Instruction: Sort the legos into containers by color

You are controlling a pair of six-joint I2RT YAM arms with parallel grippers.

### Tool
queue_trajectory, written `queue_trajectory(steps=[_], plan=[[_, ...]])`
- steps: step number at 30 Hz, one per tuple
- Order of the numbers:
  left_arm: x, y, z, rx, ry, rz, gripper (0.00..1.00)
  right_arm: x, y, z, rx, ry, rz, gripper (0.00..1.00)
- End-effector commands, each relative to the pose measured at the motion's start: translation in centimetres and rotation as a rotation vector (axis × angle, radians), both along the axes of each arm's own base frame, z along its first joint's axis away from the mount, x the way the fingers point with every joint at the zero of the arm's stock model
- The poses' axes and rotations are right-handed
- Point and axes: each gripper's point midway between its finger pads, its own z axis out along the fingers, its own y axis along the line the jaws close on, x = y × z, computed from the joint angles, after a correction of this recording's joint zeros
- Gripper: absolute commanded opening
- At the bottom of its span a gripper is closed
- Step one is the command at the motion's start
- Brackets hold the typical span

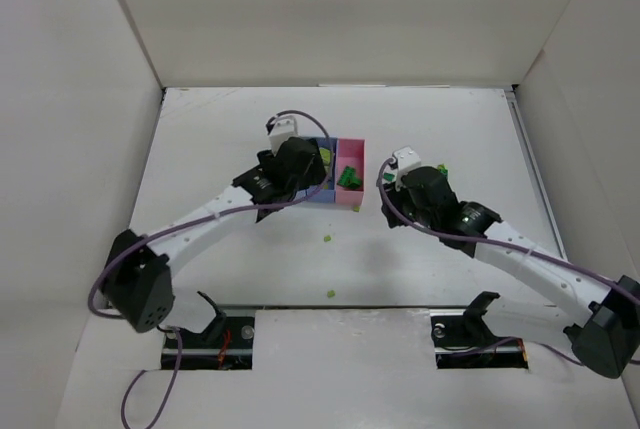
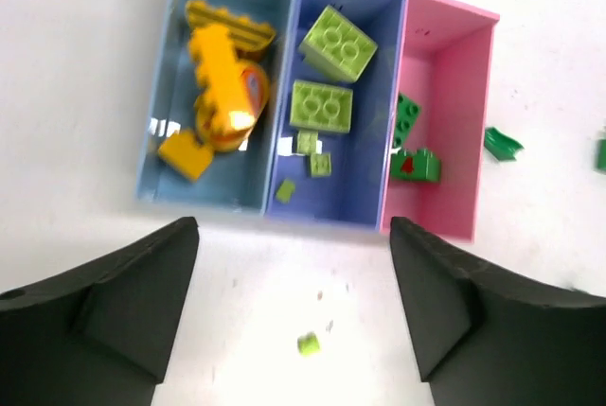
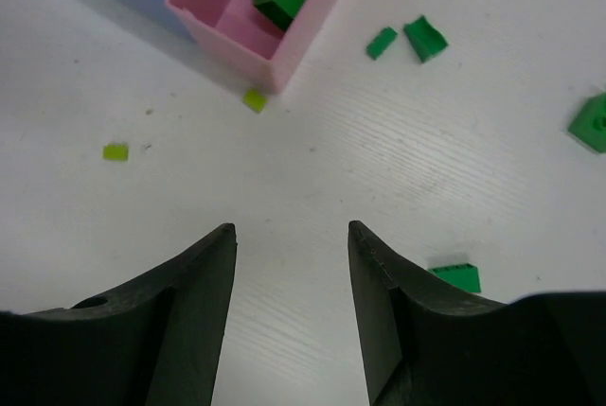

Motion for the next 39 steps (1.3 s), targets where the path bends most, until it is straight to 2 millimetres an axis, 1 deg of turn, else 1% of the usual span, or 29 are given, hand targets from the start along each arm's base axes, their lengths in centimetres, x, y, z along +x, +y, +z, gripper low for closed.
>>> queue_trajectory(steps=[1, 2, 3, 5, 6, 7, 8, 9, 10, 11, 12, 13, 15, 16, 19, 20, 21, 22, 23, 24, 25, 27, 28, 32, 34, 36, 37, 39], plan=[[-3.1, 2.2, 1.0, -0.079, 0.0, 0.038, 0.82, -0.6, 4.8, 0.3, 0.041, -0.038, 0.206, 0.56], [-4.1, 3.0, 1.8, -0.105, -0.014, 0.045, 0.9, -0.7, 5.8, 0.4, 0.039, -0.044, 0.24, 0.56], [-5.7, 4.4, -0.3, -0.07, 0.041, 0.058, 0.94, -0.7, 6.6, -0.9, 0.004, -0.03, 0.272, 0.56], [-7.6, 5.5, -1.3, -0.092, 0.077, 0.088, 1.0, -1.5, 9.3, -1.1, 0.008, -0.025, 0.38, 0.56], [-9.2, 6.9, -2.1, -0.087, 0.101, 0.103, 1.0, -1.4, 10.2, -2.6, -0.031, -0.002, 0.417, 0.56], [-9.9, 7.5, -2.5, -0.095, 0.113, 0.118, 1.0, -1.4, 10.9, -3.2, -0.039, 0.007, 0.429, 0.56], [-10.5, 8.0, -2.7, -0.105, 0.12, 0.131, 1.0, -1.2, 11.7, -3.1, -0.052, 0.002, 0.45, 0.56], [-11.3, 8.2, -2.1, -0.153, 0.106, 0.142, 1.0, -1.3, 12.6, -4.7, -0.083, 0.028, 0.474, 0.56], [-12.2, 9.0, -3.1, -0.143, 0.132, 0.158, 1.0, -1.0, 13.0, -5.1, -0.091, 0.038, 0.474, 0.56], [-12.7, 9.2, -3.2, -0.161, 0.137, 0.161, 1.0, -0.8, 13.9, -4.9, -0.097, 0.029, 0.494, 0.55], [-13.0, 9.4, -3.2, -0.177, 0.135, 0.17, 1.0, -0.9, 14.3, -5.3, -0.11, 0.032, 0.497, 0.55], [-13.3, 9.7, -2.6, -0.212, 0.116, 0.176, 1.0, -0.7, 14.5, -6.3, -0.133, 0.048, 0.503, 0.55], [-13.8, 9.4, -2.2, -0.251, 0.115, 0.16, 1.0, -0.5, 15.3, -6.5, -0.137, 0.042, 0.507, 0.55], [-13.7, 9.3, -1.4, -0.279, 0.089, 0.155, 1.0, -0.2, 15.6, -7.4, -0.147, 0.054, 0.507, 0.53], [-13.8, 9.2, -0.6, -0.306, 0.074, 0.144, 1.0, 0.1, 16.3, -8.0, -0.168, 0.057, 0.503, 0.52], [-13.7, 9.1, -0.2, -0.305, 0.066, 0.138, 1.0, 0.0, 16.2, -9.0, -0.184, 0.076, 0.504, 0.52], [-13.7, 9.4, -0.3, -0.294, 0.066, 0.146, 1.0, 0.4, 16.2, -9.1, -0.193, 0.071, 0.492, 0.52], [-13.7, 9.4, -0.3, -0.294, 0.066, 0.147, 1.0, 0.1, 16.4, -9.5, -0.207, 0.073, 0.496, 0.5], [-13.7, 9.4, -0.6, -0.286, 0.073, 0.148, 1.0, 0.2, 16.6, -9.5, -0.2, 0.076, 0.49, 0.48], [-13.7, 9.4, -0.6, -0.276, 0.082, 0.15, 1.0, 0.2, 16.6, -10.1, -0.209, 0.086, 0.49, 0.48], [-13.7, 9.4, -0.6, -0.276, 0.083, 0.15, 1.0, 0.2, 16.6, -10.1, -0.203, 0.091, 0.483, 0.48], [-13.6, 9.3, -1.3, -0.255, 0.102, 0.153, 1.0, 0.1, 16.5, -10.9, -0.215, 0.105, 0.483, 0.47], [-13.5, 9.2, -0.9, -0.261, 0.096, 0.152, 1.0, 0.1, 16.5, -10.9, -0.215, 0.105, 0.483, 0.47], [-13.4, 9.1, -1.4, -0.247, 0.11, 0.155, 1.0, 0.3, 16.8, -11.3, -0.217, 0.107, 0.483, 0.47], [-13.4, 9.1, -1.4, -0.247, 0.11, 0.155, 1.0, 0.3, 16.9, -12.2, -0.227, 0.117, 0.484, 0.47], [-13.4, 9.1, -1.4, -0.247, 0.11, 0.155, 1.0, 0.2, 17.0, -12.2, -0.222, 0.121, 0.491, 0.47], [-13.4, 9.1, -1.4, -0.247, 0.11, 0.155, 1.0, 0.1, 16.9, -12.7, -0.23, 0.131, 0.491, 0.46], [-13.4, 9.2, -1.2, -0.254, 0.103, 0.154, 1.0, 0.2, 17.2, -12.4, -0.219, 0.128, 0.497, 0.46]])
